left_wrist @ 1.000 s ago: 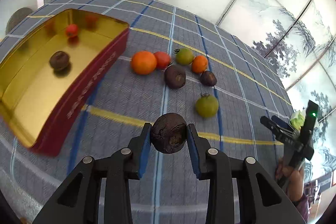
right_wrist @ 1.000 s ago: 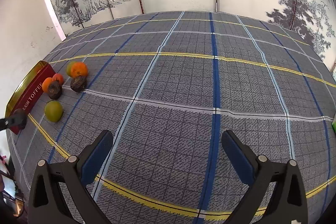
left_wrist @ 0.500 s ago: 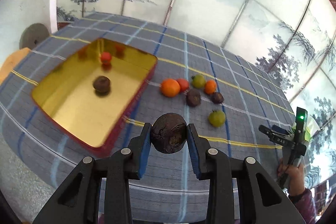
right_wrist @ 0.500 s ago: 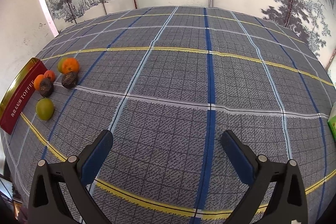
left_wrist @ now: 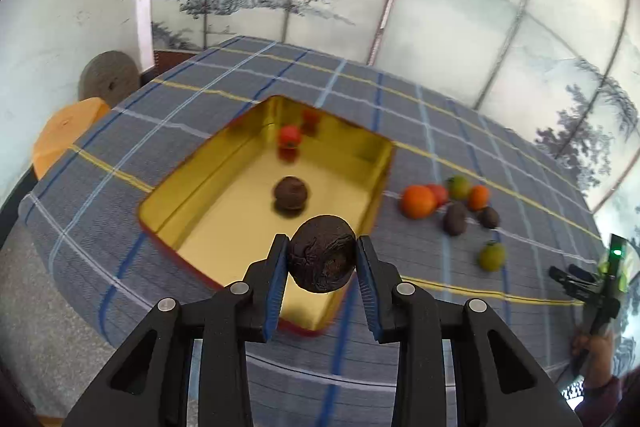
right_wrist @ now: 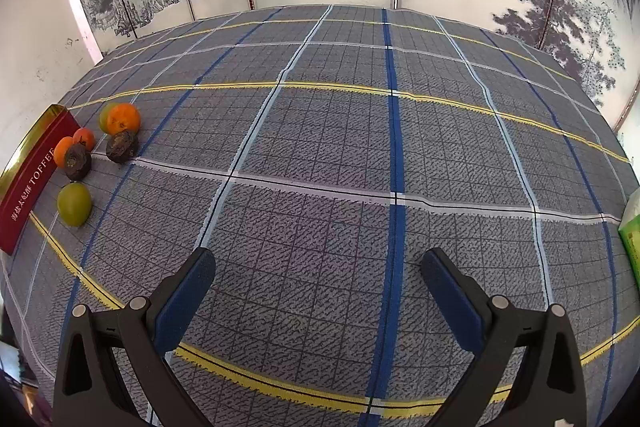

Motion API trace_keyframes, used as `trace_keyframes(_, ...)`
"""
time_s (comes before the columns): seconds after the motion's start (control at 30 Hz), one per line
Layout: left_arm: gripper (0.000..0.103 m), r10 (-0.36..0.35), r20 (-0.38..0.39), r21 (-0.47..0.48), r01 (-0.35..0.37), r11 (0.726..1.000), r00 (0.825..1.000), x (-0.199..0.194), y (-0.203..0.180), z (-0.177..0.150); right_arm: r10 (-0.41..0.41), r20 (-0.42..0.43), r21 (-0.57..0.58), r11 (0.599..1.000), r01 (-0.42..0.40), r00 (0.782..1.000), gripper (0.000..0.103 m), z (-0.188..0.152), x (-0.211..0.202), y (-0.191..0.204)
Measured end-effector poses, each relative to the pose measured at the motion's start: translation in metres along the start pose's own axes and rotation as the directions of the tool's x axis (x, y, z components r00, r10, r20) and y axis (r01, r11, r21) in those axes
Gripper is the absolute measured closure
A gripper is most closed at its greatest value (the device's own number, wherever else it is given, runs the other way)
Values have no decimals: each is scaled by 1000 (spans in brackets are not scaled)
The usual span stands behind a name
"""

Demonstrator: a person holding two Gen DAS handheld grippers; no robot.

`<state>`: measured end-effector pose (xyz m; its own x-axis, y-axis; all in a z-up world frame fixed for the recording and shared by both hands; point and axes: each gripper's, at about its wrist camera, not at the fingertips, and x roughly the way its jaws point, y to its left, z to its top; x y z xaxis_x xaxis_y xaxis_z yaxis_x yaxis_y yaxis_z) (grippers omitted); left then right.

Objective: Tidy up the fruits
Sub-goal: 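Carry the dark brown fruit into the tin and open the left gripper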

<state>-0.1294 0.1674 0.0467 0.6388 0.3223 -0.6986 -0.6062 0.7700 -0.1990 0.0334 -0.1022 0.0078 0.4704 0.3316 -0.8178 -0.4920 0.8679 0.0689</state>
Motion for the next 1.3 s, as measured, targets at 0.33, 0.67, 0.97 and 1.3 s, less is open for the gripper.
trace_keyframes(0.33,68,87,-13,-14,-88,996,996,24,26,1,-1,-2,-1,1000,1,1000,0,0,1,0)
trace_keyframes(0.67,68,193,23,87,-194,977,981,48,26,7,-5,-4,-4,1000,5,1000,0,0,1,1)
trace_keyframes(0.97,68,232,31,141,-234,962,972,64,26,16,-18,-8,-11,1000,18,1000,0,-2,2,1)
trace_keyframes(1.3,68,273,31,186,-274,944,962,81,28,29,-38,-18,-24,999,38,999,0,-3,2,2)
